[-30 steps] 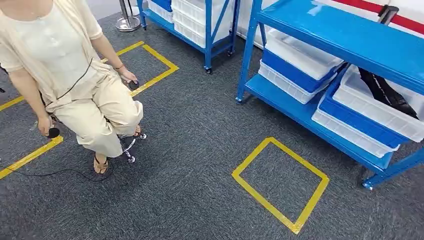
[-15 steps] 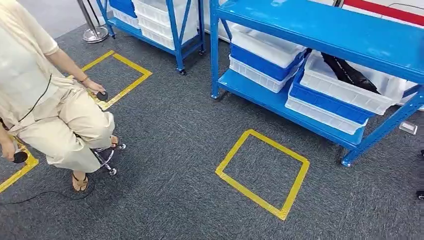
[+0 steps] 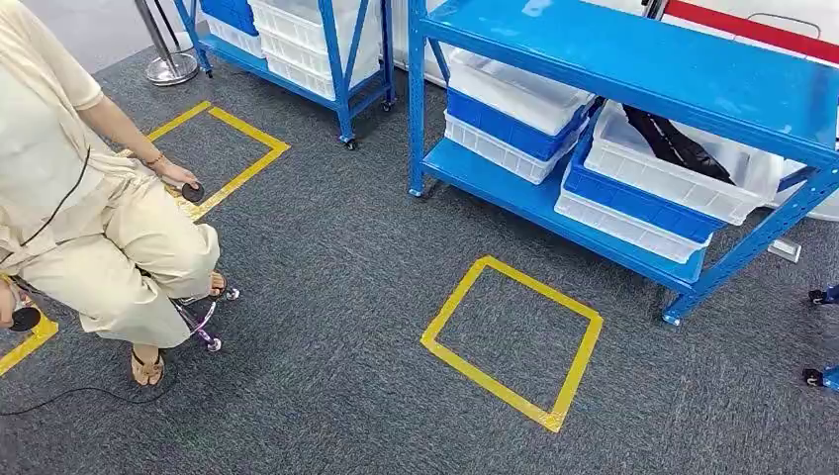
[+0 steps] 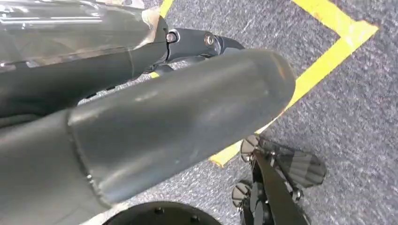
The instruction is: Take the parts from the cabinet and place them on the table.
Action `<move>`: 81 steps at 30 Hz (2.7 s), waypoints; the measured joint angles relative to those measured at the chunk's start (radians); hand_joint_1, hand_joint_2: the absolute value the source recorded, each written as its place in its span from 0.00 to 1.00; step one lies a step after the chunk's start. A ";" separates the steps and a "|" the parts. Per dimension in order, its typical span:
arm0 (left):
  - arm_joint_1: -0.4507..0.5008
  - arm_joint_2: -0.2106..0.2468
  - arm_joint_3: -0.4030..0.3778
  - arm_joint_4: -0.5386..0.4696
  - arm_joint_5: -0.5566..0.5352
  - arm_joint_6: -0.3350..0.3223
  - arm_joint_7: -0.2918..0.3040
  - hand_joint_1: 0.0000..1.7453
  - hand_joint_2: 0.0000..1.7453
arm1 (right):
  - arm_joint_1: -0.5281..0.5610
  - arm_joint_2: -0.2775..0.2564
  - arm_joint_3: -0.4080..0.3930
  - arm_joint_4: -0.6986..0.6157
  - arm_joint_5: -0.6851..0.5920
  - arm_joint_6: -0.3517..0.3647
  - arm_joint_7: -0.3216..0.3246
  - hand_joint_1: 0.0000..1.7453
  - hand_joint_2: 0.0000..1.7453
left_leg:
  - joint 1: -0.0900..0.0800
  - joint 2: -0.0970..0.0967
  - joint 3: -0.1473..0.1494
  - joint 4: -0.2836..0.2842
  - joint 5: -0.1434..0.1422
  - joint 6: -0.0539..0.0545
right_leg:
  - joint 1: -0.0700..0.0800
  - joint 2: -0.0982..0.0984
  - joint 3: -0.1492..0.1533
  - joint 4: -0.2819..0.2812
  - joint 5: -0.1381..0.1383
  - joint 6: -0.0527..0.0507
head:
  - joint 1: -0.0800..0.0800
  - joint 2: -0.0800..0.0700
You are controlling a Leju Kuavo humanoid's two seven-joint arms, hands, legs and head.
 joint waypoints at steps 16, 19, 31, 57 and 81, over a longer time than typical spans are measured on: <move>-0.001 0.000 -0.002 0.000 -0.006 0.000 -0.001 0.00 0.00 | 0.000 0.000 -0.013 0.000 -0.005 -0.001 0.000 0.00 0.00 | 0.002 0.000 -0.002 0.001 0.001 0.006 | -0.004 0.000 0.006 0.000 0.002 0.003 | -0.001 0.000; -0.001 0.000 -0.003 0.000 -0.006 0.000 -0.001 0.00 0.00 | 0.000 0.000 -0.015 0.000 -0.005 -0.001 -0.003 0.00 0.00 | 0.003 0.000 -0.002 0.001 0.001 0.006 | -0.003 0.000 0.006 0.000 0.002 0.003 | -0.001 0.000; -0.001 0.000 -0.003 0.000 -0.005 0.000 -0.017 0.00 0.00 | 0.000 0.000 -0.015 0.000 -0.001 -0.001 -0.003 0.00 0.00 | 0.004 0.000 -0.002 0.001 0.001 0.006 | -0.002 0.000 0.006 0.000 0.002 0.003 | -0.001 0.000; 0.000 0.004 -0.010 0.000 -0.027 -0.021 -0.021 0.00 0.00 | 0.015 0.000 -0.024 0.002 -0.006 -0.014 0.002 0.00 0.00 | 0.027 0.017 0.047 -0.016 -0.042 -0.025 | -0.038 -0.030 0.010 0.013 -0.029 0.038 | 0.008 0.000; 0.008 0.013 -0.015 0.001 -0.031 -0.028 -0.021 0.00 0.00 | 0.014 0.001 -0.040 0.005 -0.007 -0.017 0.004 0.00 0.00 | -0.018 -0.016 0.069 -0.076 -0.001 0.056 | -0.016 -0.008 -0.053 0.224 -0.232 -0.012 | -0.007 0.000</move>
